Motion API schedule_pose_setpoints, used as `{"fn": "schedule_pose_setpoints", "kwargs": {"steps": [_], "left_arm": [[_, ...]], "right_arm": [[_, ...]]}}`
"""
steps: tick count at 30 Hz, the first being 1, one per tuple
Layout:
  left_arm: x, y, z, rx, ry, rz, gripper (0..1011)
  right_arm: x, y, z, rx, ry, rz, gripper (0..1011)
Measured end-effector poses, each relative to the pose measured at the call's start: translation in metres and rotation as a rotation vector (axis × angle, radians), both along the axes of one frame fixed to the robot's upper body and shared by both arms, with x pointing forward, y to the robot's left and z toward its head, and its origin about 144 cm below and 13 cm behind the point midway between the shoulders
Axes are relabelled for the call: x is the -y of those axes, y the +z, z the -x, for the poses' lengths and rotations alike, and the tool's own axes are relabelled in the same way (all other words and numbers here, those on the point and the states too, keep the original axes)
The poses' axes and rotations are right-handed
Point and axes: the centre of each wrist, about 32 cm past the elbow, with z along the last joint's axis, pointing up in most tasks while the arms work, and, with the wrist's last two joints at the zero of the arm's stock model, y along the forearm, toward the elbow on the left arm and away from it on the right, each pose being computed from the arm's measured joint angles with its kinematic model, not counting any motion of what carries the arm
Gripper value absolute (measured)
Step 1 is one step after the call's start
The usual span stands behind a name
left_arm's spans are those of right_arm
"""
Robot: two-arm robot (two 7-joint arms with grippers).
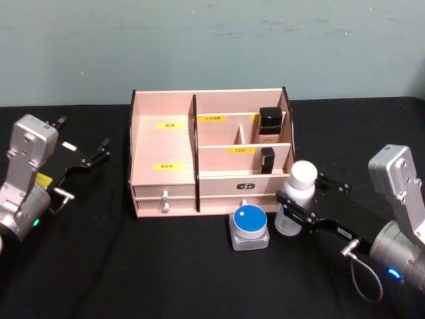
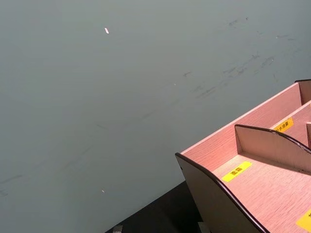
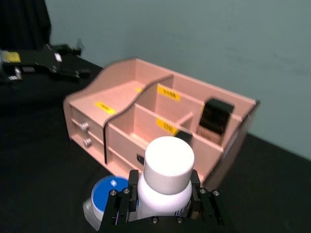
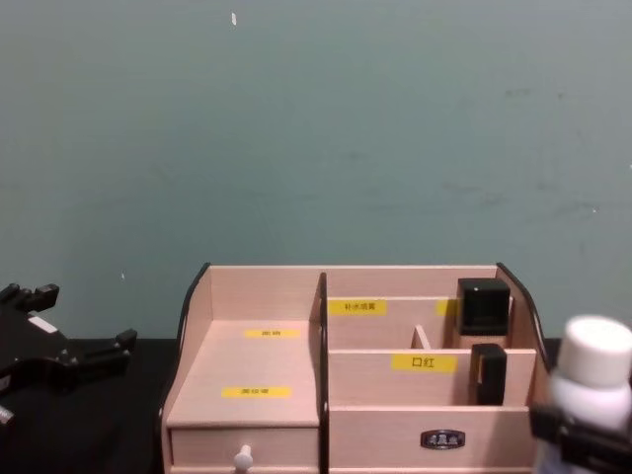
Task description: Pick up the facial cleanser and watermelon frost from the table and place them into the tiered storage box.
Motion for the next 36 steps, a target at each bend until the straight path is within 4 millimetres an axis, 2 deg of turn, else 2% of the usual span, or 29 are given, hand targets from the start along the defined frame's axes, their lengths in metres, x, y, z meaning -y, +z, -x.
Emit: {"fn": "schedule_pose_setpoints", "kwargs": {"steps": [1, 5, 17, 30, 36], "left_arm": [[0.0, 0.0, 0.0, 0.0, 0.0, 0.0, 1001], [0.0, 0.0, 0.0, 0.0, 0.0, 0.0, 1001], [0.0, 0.0, 0.0, 0.0, 0.0, 0.0, 1001], [0.0, 0.0, 0.0, 0.0, 0.0, 0.0, 1001], [0.0, 0.0, 0.0, 0.0, 0.0, 0.0, 1001]], "right_arm": [[-0.038, 0.054, -0.027, 0.153, 0.083, -0.019, 611], [-0.049, 0.061, -0.038, 0.171, 0.094, -0.027, 612], [-0.07, 0.058, -0.074, 0.174, 0.072, -0.025, 611], [-0.081, 0.051, -0.105, 0.165, 0.053, -0.03, 611], [-0.082, 0.051, -0.113, 0.163, 0.044, -0.032, 612]]}}
